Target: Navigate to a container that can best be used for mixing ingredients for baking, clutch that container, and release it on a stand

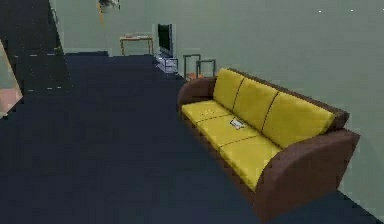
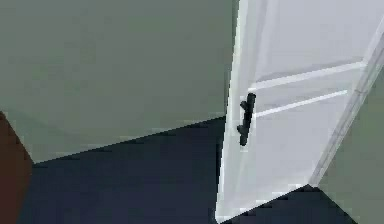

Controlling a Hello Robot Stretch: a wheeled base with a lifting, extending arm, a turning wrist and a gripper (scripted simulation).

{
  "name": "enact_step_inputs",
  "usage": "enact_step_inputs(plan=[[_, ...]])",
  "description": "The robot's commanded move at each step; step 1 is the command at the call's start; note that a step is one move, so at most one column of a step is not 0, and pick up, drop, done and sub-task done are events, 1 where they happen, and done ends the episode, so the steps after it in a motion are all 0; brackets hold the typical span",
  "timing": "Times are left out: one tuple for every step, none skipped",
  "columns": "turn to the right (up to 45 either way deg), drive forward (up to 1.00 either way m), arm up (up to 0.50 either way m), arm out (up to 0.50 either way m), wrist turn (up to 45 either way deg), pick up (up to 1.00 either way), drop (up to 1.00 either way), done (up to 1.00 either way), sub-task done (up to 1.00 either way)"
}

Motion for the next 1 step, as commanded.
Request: enact_step_inputs(plan=[[45.0,0.00,0.00,0.00,0.0,0.00,0.00,0.00,0.00]])
